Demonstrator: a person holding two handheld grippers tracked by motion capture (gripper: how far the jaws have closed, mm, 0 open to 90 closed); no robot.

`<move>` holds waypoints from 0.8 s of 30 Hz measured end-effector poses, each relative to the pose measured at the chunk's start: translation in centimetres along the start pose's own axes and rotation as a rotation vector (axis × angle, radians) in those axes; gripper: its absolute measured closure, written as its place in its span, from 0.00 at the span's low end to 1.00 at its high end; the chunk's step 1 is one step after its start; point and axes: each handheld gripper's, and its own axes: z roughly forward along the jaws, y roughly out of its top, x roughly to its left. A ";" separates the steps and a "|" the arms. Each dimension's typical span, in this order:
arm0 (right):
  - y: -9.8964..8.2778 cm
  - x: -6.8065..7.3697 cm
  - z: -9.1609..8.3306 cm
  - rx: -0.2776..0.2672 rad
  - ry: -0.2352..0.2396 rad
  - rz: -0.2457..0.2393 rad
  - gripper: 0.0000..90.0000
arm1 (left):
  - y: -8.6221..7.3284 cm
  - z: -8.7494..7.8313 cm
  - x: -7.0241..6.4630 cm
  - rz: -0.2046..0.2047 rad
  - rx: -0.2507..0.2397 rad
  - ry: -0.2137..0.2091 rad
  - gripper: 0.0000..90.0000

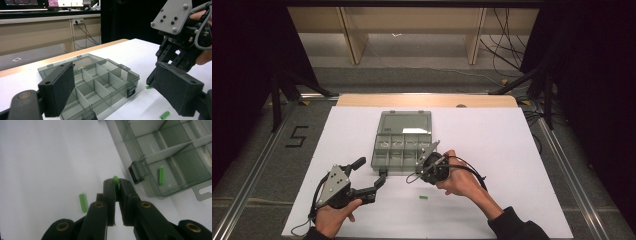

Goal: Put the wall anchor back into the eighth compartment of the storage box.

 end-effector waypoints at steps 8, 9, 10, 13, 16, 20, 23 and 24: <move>0.5 -0.1 -0.6 -0.021 -0.009 -0.008 0.94 | 0.0 0.0 0.0 0.006 -0.001 0.000 0.18; 0.6 -0.1 -0.6 -0.026 -0.011 -0.008 0.94 | 0.0 0.0 0.0 0.004 -0.001 0.001 0.18; 0.6 -0.1 -0.7 -0.028 -0.008 -0.010 0.94 | 0.0 0.0 0.0 0.006 -0.001 0.001 0.18; 0.7 -0.2 -0.7 -0.031 -0.006 -0.009 0.94 | 0.0 0.0 0.0 0.006 0.000 0.000 0.18; 0.8 -0.3 -0.8 -0.036 -0.008 -0.008 0.94 | 0.0 0.0 0.0 0.000 0.000 0.001 0.18; 0.9 -0.4 -0.9 -0.045 -0.012 -0.007 0.94 | 0.0 0.0 0.0 0.000 -0.002 0.002 0.18; 1.1 -0.5 -1.1 -0.054 -0.017 -0.013 0.94 | 0.0 -0.1 0.1 -0.005 -0.004 0.004 0.18; 1.2 -0.5 -1.3 -0.057 -0.018 -0.007 0.94 | 0.0 -0.1 0.1 -0.005 -0.004 0.005 0.18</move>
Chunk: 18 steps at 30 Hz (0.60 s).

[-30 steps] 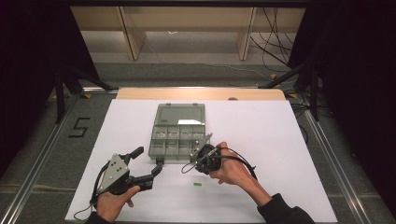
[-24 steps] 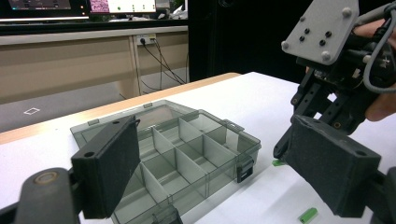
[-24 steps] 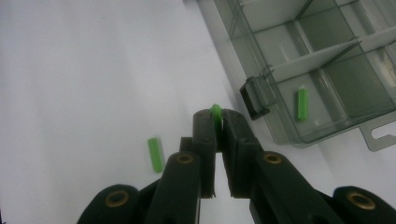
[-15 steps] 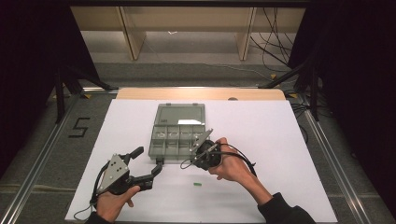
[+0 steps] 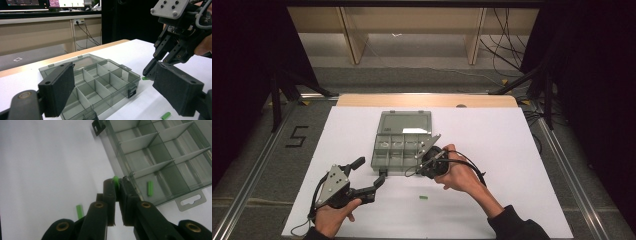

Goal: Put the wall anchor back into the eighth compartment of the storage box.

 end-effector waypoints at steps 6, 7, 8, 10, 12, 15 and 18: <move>0.3 -0.4 -0.4 -0.017 -0.009 0.002 0.94 | 0.0 0.0 0.0 -0.001 0.001 -0.001 0.18; 0.3 -0.4 -0.4 -0.017 -0.009 0.002 0.94 | 0.0 0.0 0.0 0.000 0.000 -0.001 0.18; 0.4 -0.4 -0.4 -0.020 -0.008 0.001 0.94 | 0.0 0.0 0.0 0.000 -0.001 -0.001 0.18; 0.5 -0.6 -0.5 -0.026 -0.012 0.001 0.94 | 0.0 0.0 0.0 0.000 -0.001 0.000 0.18; 0.7 -0.8 -0.6 -0.029 -0.012 0.006 0.94 | 0.0 0.0 0.0 0.000 0.001 0.000 0.18; 0.9 -1.1 -0.8 -0.042 -0.019 0.018 0.94 | 0.0 0.0 0.0 0.000 0.000 0.000 0.18; 1.1 -1.6 -0.8 -0.044 -0.025 0.025 0.94 | 0.0 0.0 0.0 -0.001 -0.001 0.000 0.18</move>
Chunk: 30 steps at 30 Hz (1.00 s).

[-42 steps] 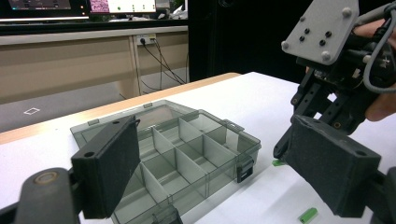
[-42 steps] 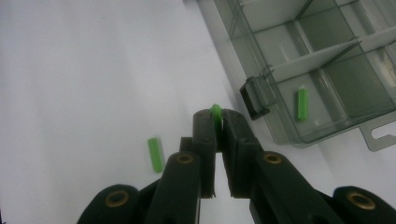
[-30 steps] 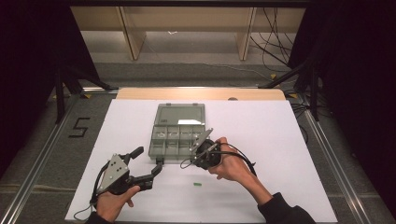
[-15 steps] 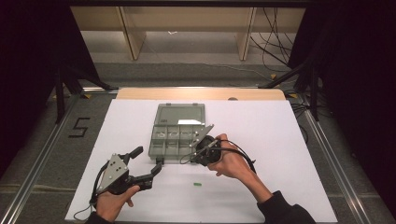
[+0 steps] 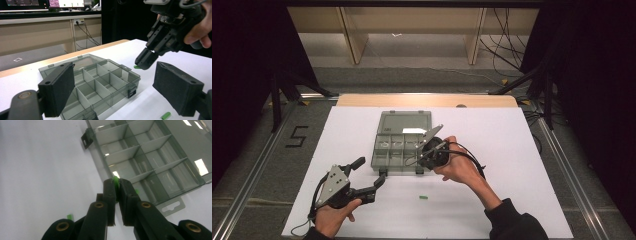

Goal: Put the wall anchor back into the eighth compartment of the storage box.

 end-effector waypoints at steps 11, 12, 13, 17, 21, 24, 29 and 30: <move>0.6 -1.4 0.5 0.020 -0.023 0.025 0.94 | 0.0 0.0 0.0 0.001 -0.001 -0.001 0.18; 0.6 -1.5 0.5 0.026 -0.022 0.028 0.94 | 0.0 0.0 0.0 0.001 0.000 0.000 0.18; 0.6 -1.6 0.6 0.028 -0.024 0.030 0.94 | 0.0 0.0 0.0 0.001 0.000 0.000 0.18; 0.6 -2.1 1.1 0.050 -0.031 0.034 0.94 | 0.0 0.0 0.0 0.001 0.000 0.000 0.18; 0.7 -2.5 1.5 0.065 -0.037 0.041 0.94 | 0.0 0.0 0.0 0.001 -0.001 0.000 0.18; 0.8 -2.7 1.8 0.082 -0.043 0.044 0.94 | 0.0 0.0 0.0 0.002 -0.001 0.000 0.18; 0.8 -3.1 2.5 0.102 -0.039 0.051 0.94 | 0.0 0.0 0.1 0.005 0.000 -0.001 0.18; 0.8 -3.1 2.7 0.111 -0.039 0.050 0.94 | 0.0 0.0 0.1 0.005 0.000 -0.001 0.18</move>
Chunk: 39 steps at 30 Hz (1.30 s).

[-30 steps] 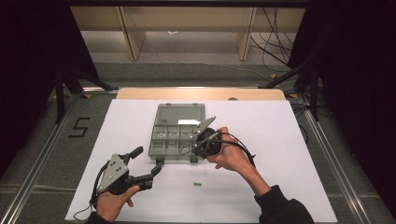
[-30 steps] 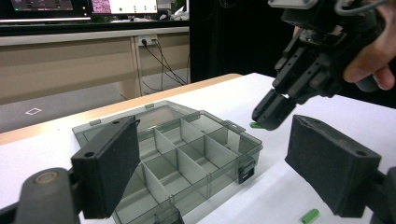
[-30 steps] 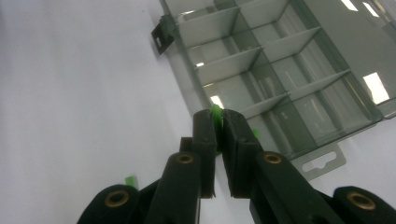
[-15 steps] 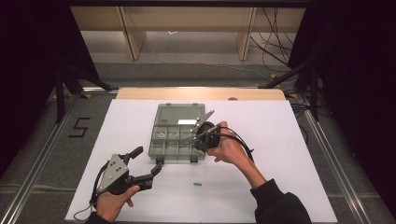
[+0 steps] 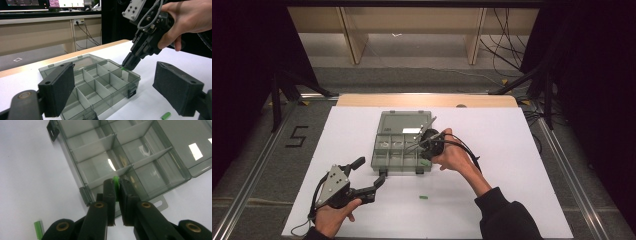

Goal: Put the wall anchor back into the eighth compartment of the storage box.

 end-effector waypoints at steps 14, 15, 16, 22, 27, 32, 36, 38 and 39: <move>0.3 0.0 1.8 0.072 0.018 -0.001 0.93 | 0.0 0.0 0.0 -0.002 0.001 0.000 0.18; 0.3 0.0 1.8 0.072 0.018 -0.001 0.92 | 0.0 0.0 0.0 -0.001 0.001 0.000 0.18; 0.3 0.1 1.8 0.062 0.013 0.014 0.85 | 0.0 0.0 0.0 0.000 0.001 -0.001 0.18; 0.3 0.3 0.9 0.019 -0.005 0.024 0.70 | 0.0 0.0 0.0 -0.001 0.001 0.000 0.18; 0.0 0.9 -0.2 -0.031 -0.004 0.018 0.54 | 0.0 0.0 0.0 -0.001 0.002 0.000 0.18; -0.6 2.0 -1.0 -0.044 -0.005 0.024 0.41 | 0.0 -0.1 0.0 -0.002 0.010 0.006 0.18; -1.7 3.3 -1.6 -0.073 0.005 -0.007 0.37 | 0.0 -0.1 0.0 -0.003 0.003 0.005 0.18; -2.1 3.8 -1.6 -0.084 0.015 -0.013 0.37 | -0.1 -0.1 0.0 -0.003 0.004 0.006 0.18; -2.1 3.8 -1.6 -0.084 0.015 -0.013 0.37 | 0.0 -0.1 0.0 -0.003 0.004 0.006 0.18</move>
